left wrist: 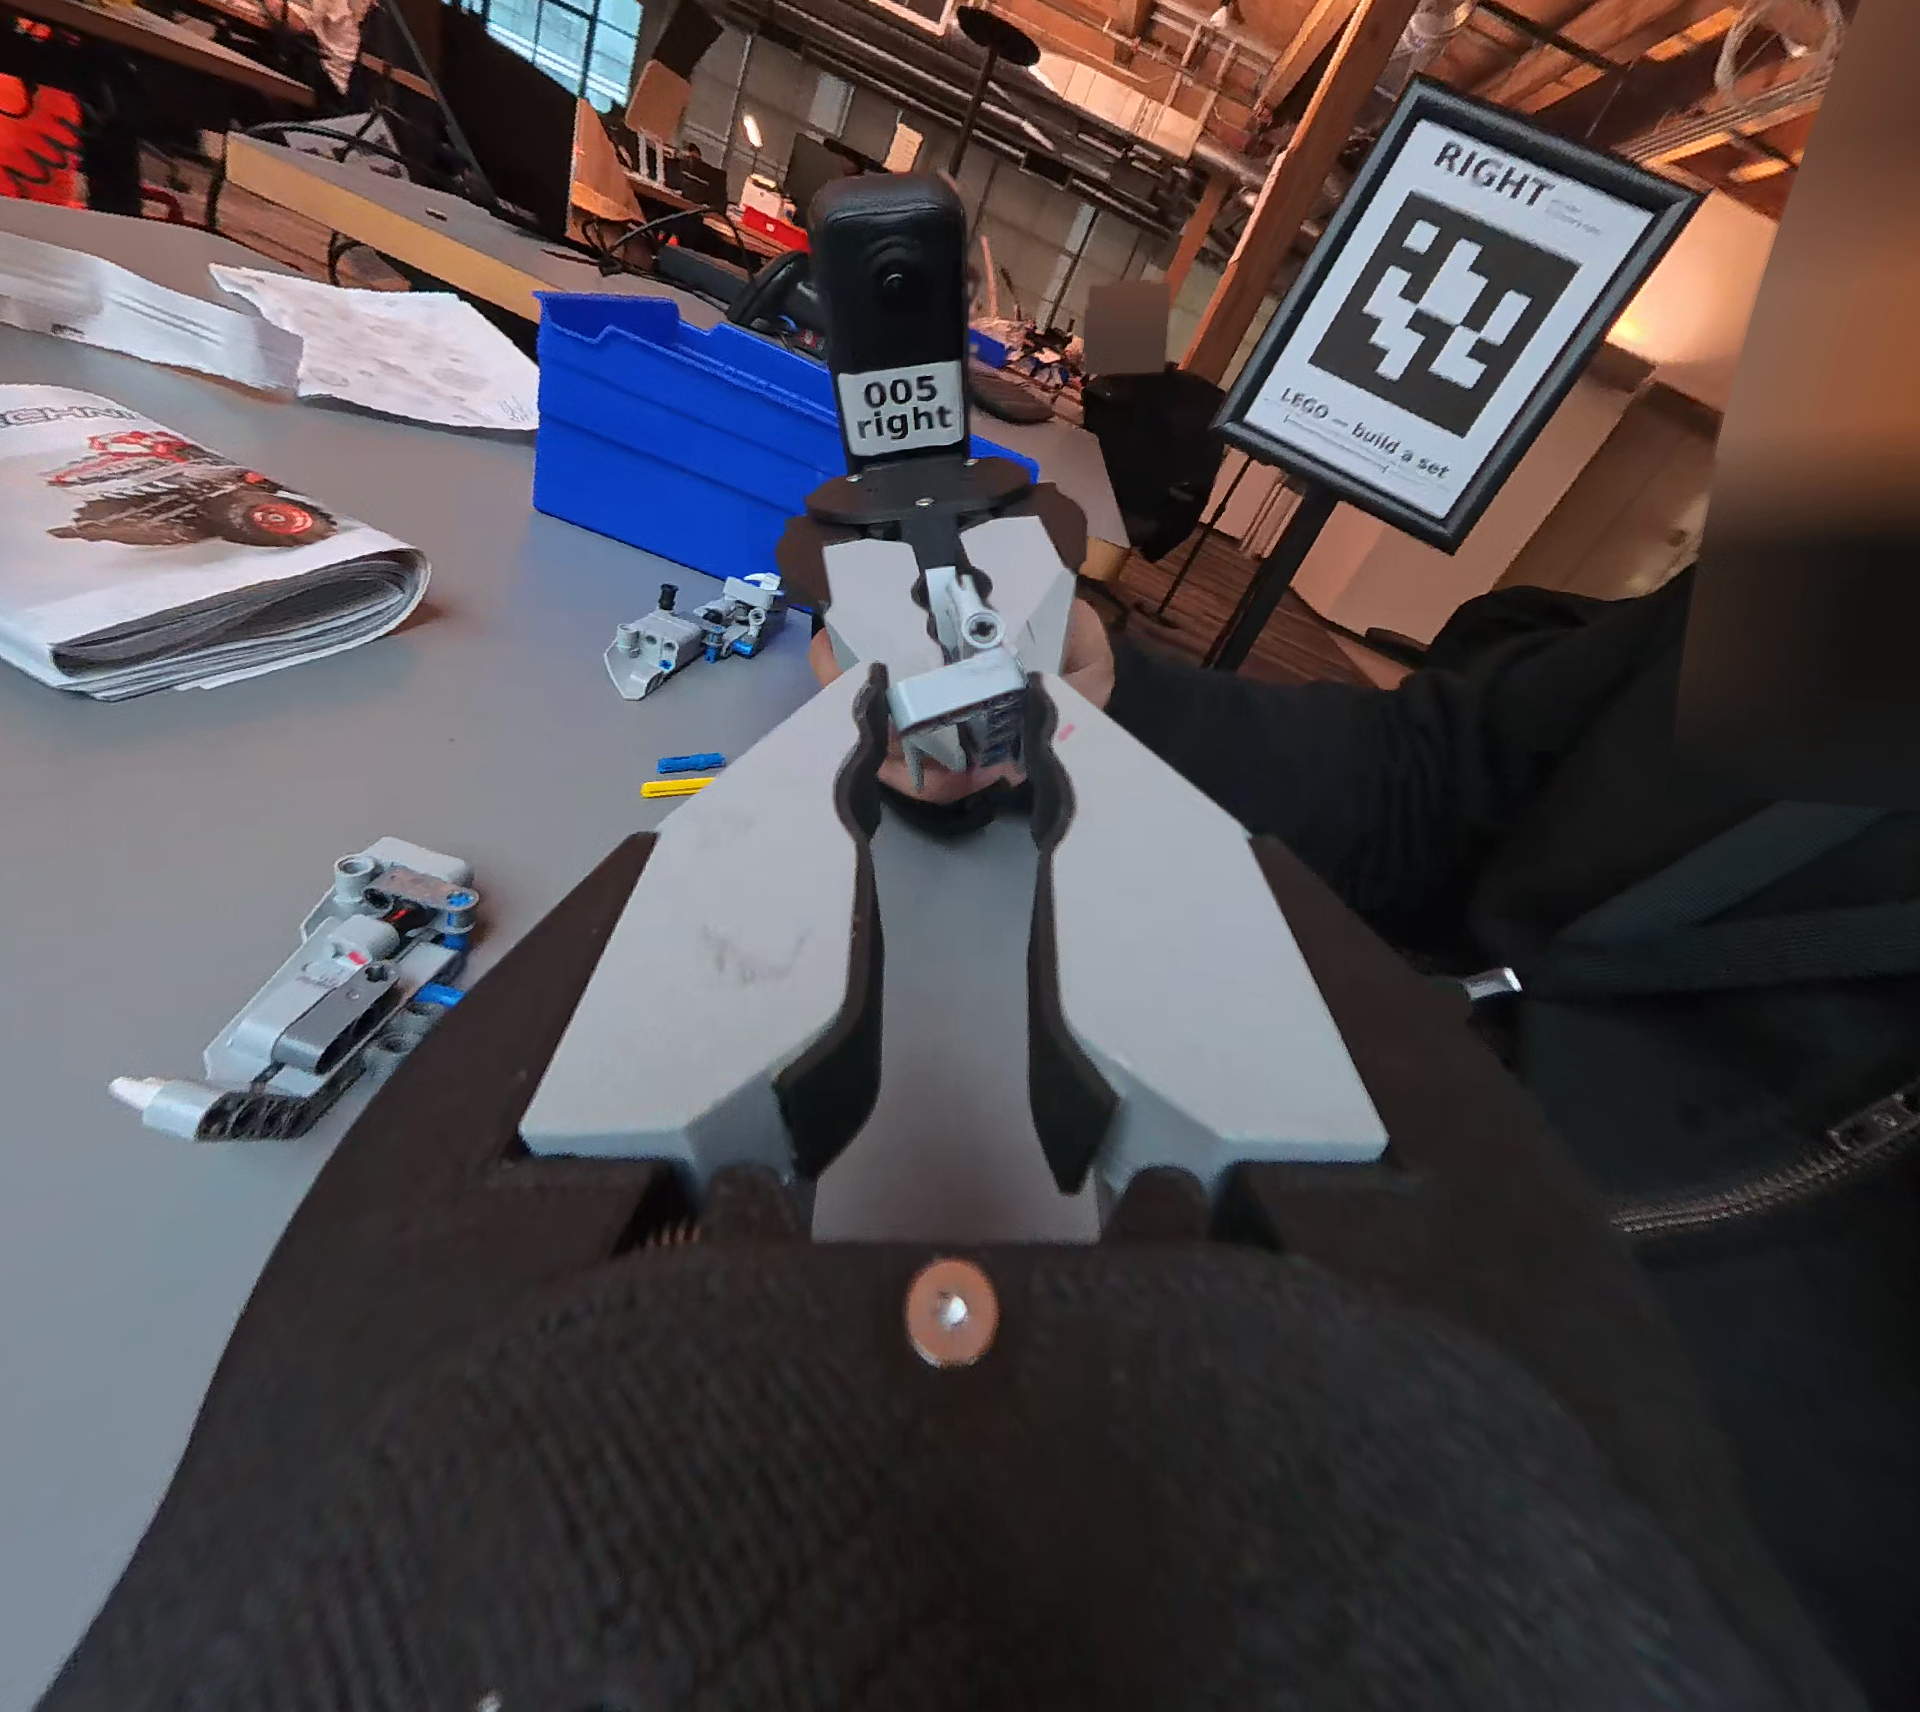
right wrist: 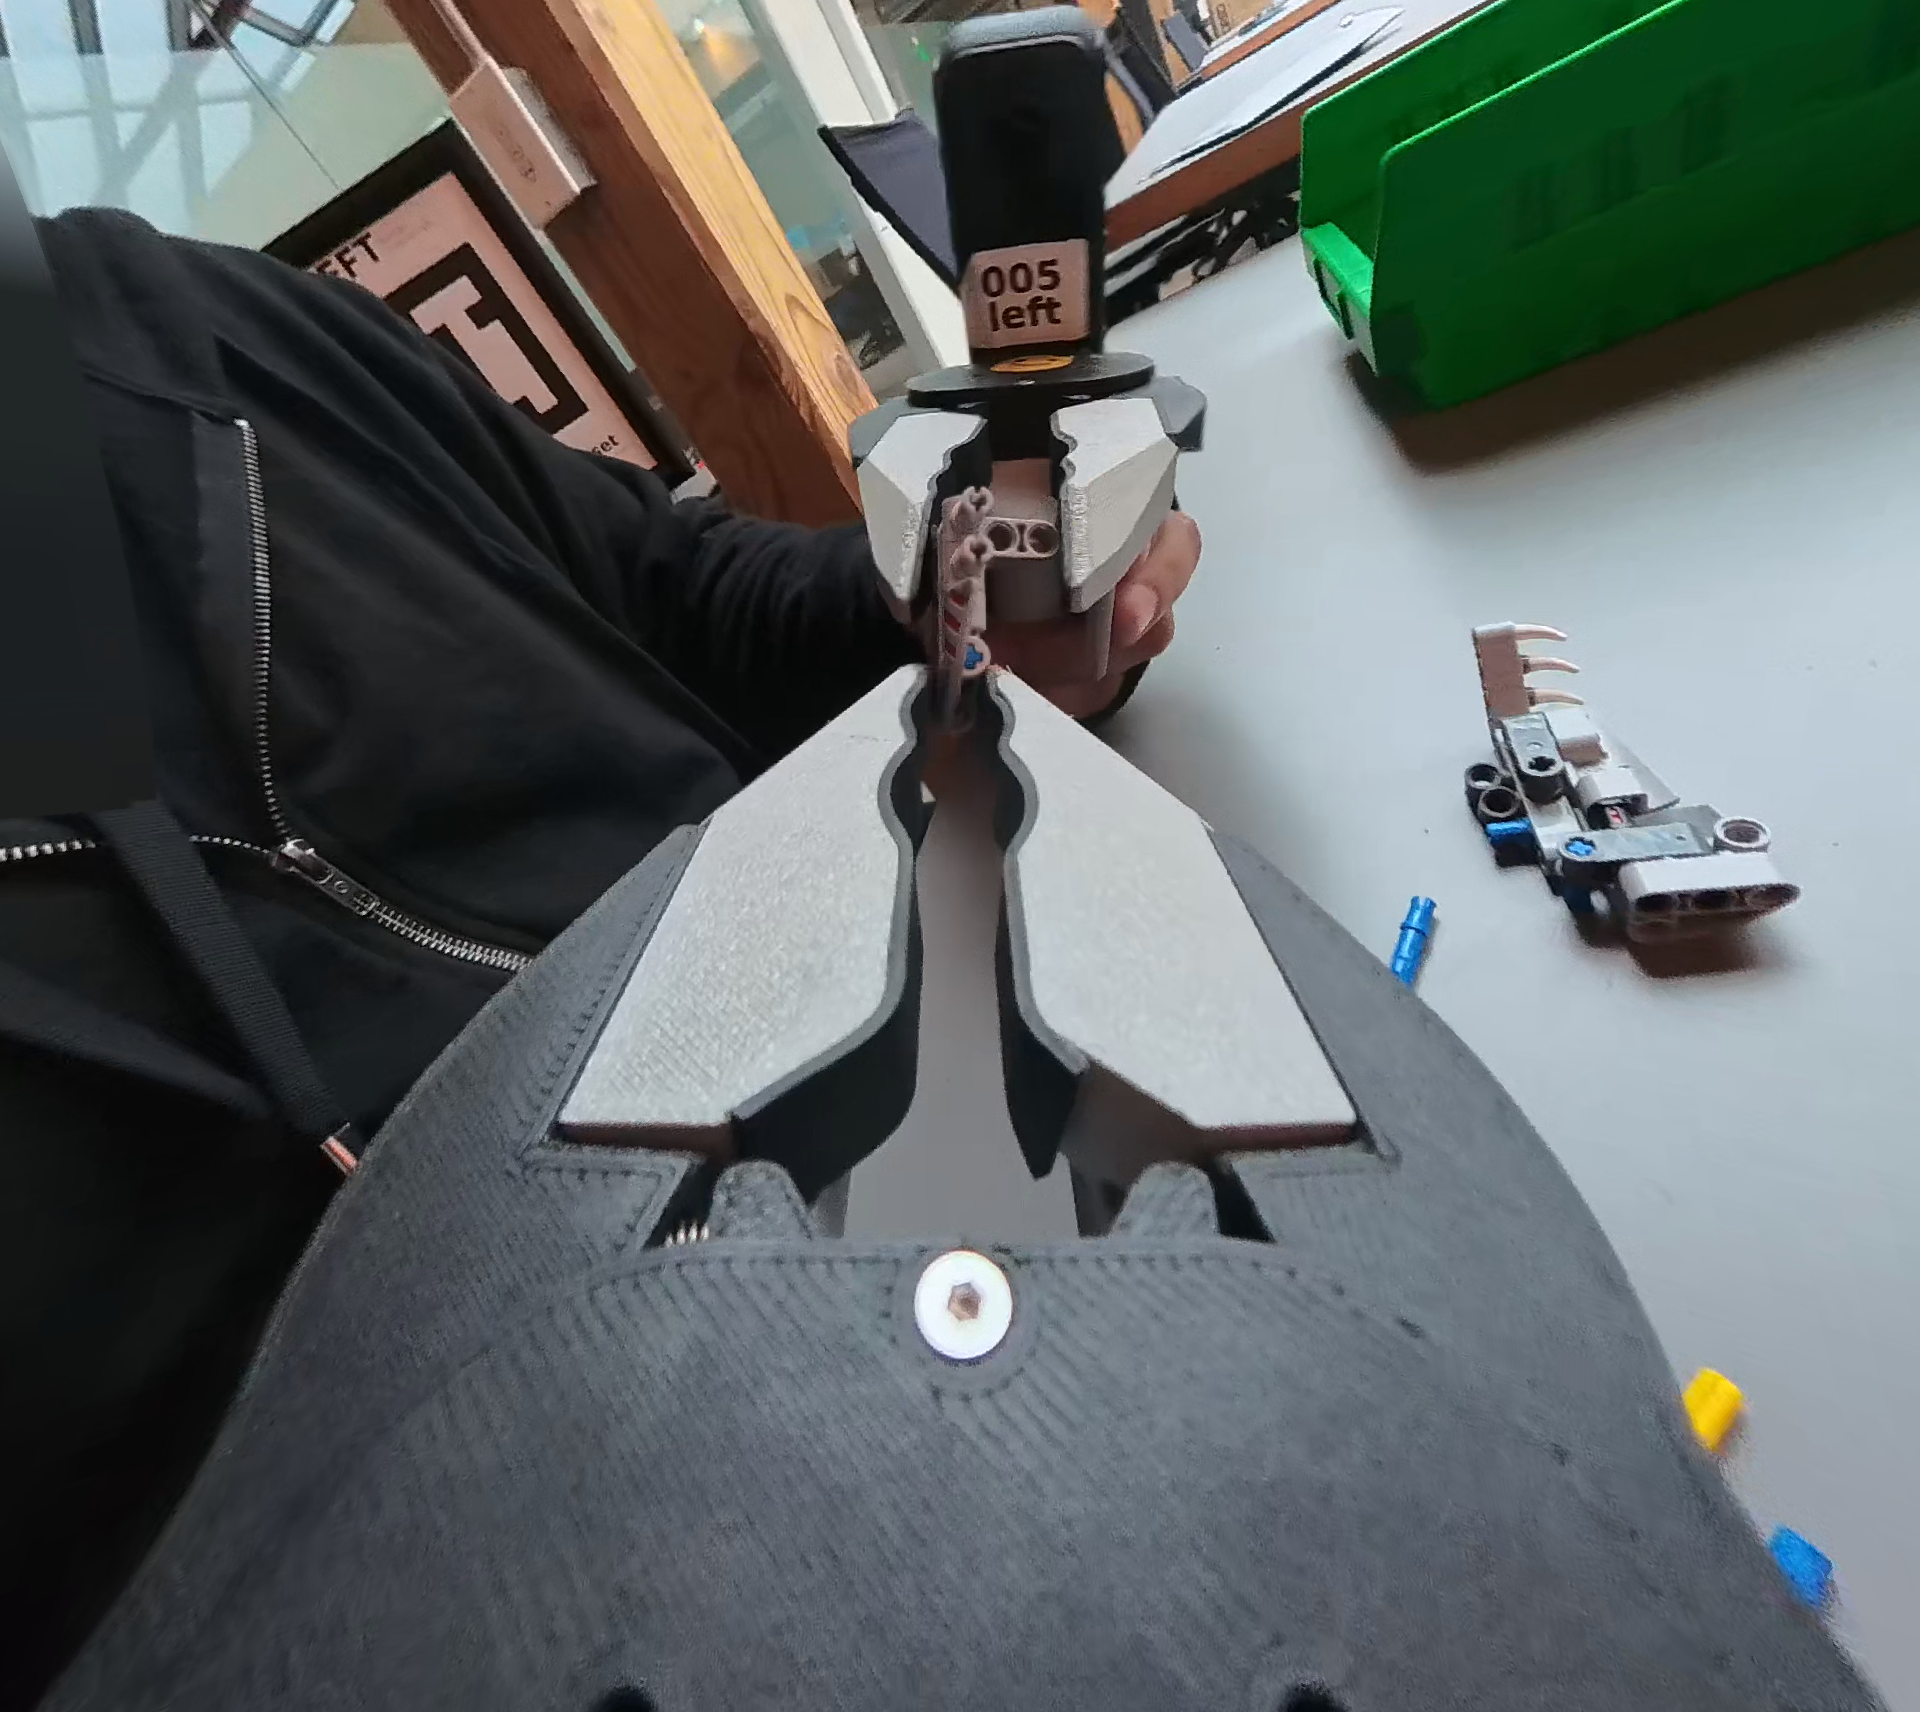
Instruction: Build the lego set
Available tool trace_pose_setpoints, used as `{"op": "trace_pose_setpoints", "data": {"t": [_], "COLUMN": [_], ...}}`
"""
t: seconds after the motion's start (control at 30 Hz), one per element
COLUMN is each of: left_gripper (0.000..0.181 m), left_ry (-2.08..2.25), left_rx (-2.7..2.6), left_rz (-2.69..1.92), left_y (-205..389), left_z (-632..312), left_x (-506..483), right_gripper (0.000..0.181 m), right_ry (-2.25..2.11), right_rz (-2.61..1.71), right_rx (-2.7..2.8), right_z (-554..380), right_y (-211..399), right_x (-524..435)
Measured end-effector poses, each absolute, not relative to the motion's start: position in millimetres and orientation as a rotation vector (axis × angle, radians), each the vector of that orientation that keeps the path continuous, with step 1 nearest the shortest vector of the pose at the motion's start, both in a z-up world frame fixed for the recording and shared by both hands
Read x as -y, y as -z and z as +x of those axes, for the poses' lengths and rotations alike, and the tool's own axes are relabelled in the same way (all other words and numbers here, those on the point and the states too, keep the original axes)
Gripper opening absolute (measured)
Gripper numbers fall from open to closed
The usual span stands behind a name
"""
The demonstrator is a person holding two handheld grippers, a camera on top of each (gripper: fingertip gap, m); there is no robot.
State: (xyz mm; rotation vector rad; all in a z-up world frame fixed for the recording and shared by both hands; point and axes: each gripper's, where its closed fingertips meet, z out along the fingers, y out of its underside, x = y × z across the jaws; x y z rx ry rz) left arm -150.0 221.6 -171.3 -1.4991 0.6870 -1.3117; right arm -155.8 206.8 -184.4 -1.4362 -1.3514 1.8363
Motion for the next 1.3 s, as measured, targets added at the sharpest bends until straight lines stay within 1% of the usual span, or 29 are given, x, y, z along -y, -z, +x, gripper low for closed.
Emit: {"op": "trace_pose_setpoints", "data": {"t": [0.13, 0.23, 0.27, 0.33, 0.47, 0.6, 0.63, 0.7, 0.73, 0.77, 0.87, 0.9, 0.97, 1.2, 1.3], "left_gripper": [0.024, 0.038, 0.037, 0.026, 0.024, 0.023, 0.014, 0.014, 0.017, 0.025, 0.031, 0.028, 0.014, 0.014, 0.013], "left_ry": [1.205, 1.111, 1.086, 1.048, 1.004, 1.021, 1.028, 1.011, 0.992, 0.966, 0.922, 0.918, 0.870, 0.673, 0.693], "left_rx": [-0.764, -0.836, -0.863, -0.956, -1.003, -0.996, -0.994, -0.995, -1.022, -1.056, -1.128, -1.139, -1.192, -1.245, -1.165], "left_rz": [-1.579, -1.595, -1.598, -1.624, -1.582, -1.510, -1.472, -1.448, -1.471, -1.501, -1.521, -1.519, -1.497, -1.397, -1.408], "left_y": [183, 185, 186, 193, 193, 187, 181, 175, 178, 184, 193, 194, 198, 197, 195], "left_z": [-153, -157, -158, -157, -157, -156, -157, -161, -161, -161, -155, -153, -149, -148, -148], "left_x": [-223, -222, -220, -214, -211, -207, -204, -204, -204, -203, -199, -198, -195, -197, -204], "right_gripper": [0.004, 0.004, 0.004, 0.004, 0.004, 0.004, 0.004, 0.004, 0.004, 0.004, 0.004, 0.004, 0.004, 0.006, 0.004], "right_ry": [-1.784, -1.678, -1.671, -1.671, -1.740, -2.002, -2.004, -2.018, -2.005, -2.003, -2.069, -2.080, -2.095, -2.193, -2.228], "right_rz": [-1.477, -1.503, -1.487, -1.454, -1.482, -1.533, -1.572, -1.547, -1.546, -1.556, -1.563, -1.569, -1.576, -1.613, -1.584], "right_rx": [1.358, 1.428, 1.444, 1.476, 1.462, 1.414, 1.418, 1.427, 1.430, 1.431, 1.426, 1.432, 1.457, 1.330, 1.215], "right_z": [-155, -157, -157, -157, -156, -150, -149, -148, -148, -148, -148, -148, -148, -151, -152], "right_y": [191, 202, 201, 199, 201, 197, 202, 199, 199, 201, 200, 200, 202, 198, 190], "right_x": [-211, -208, -206, -201, -200, -196, -197, -195, -196, -196, -193, -192, -188, -196, -206]}}
